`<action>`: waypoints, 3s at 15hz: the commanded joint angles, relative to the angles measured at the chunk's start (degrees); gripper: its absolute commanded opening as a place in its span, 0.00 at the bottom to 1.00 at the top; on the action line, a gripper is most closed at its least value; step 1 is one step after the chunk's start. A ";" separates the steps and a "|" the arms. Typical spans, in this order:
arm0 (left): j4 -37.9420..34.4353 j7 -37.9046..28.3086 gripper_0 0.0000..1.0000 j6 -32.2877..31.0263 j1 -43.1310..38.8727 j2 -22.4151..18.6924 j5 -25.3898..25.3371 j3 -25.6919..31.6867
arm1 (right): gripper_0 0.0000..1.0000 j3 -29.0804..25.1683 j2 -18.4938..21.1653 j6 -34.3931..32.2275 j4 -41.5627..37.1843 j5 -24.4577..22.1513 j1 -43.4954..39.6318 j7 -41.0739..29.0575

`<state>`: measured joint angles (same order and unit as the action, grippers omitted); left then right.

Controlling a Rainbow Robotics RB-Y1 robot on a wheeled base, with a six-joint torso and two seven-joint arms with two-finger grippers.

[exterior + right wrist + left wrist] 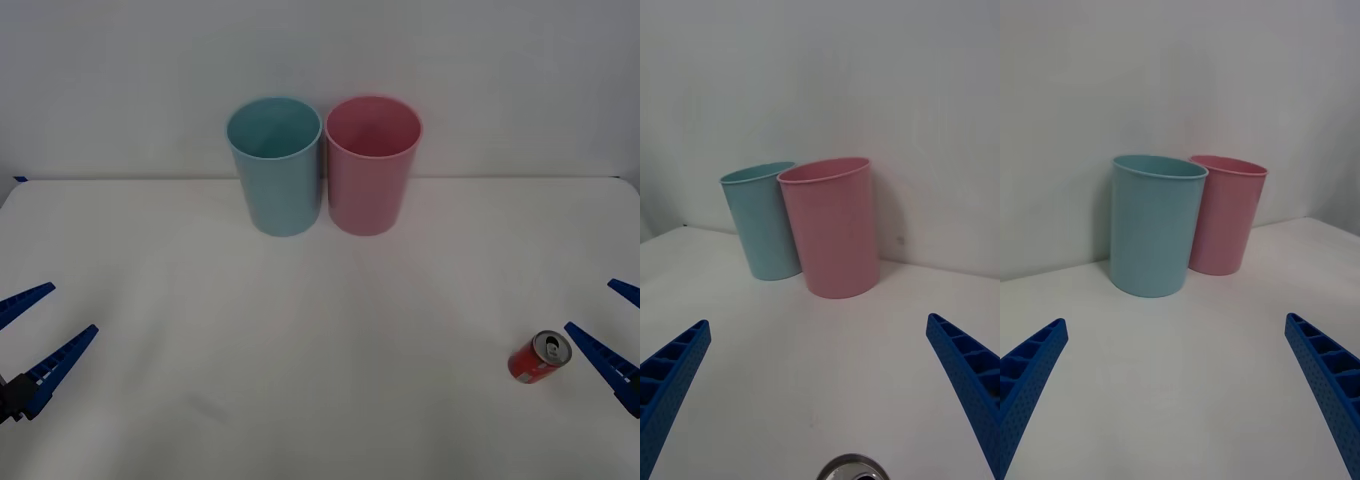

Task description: Grasp the object on the table and drop it into the matching bin: aluminum can to the light blue bin, PET bottle to the pink bin.

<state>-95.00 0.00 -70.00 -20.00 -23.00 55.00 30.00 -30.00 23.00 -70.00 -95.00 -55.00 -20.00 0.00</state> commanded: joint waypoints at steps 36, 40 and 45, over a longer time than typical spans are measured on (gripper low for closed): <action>0.00 0.00 1.00 0.00 0.00 0.00 0.00 0.00 | 1.00 9.35 2.58 5.84 16.69 -2.57 -4.79 14.94; 0.00 0.00 1.00 0.00 0.00 0.00 0.00 0.00 | 1.00 10.84 1.79 8.04 16.69 -2.66 -3.64 15.29; 0.00 0.00 1.00 0.00 0.00 0.00 0.00 0.00 | 1.00 11.54 0.73 7.07 22.75 -3.71 1.81 15.91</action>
<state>-95.00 0.00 -70.00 -20.00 -23.00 55.00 30.00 -18.45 23.92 -62.86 -72.78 -58.42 -18.91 15.78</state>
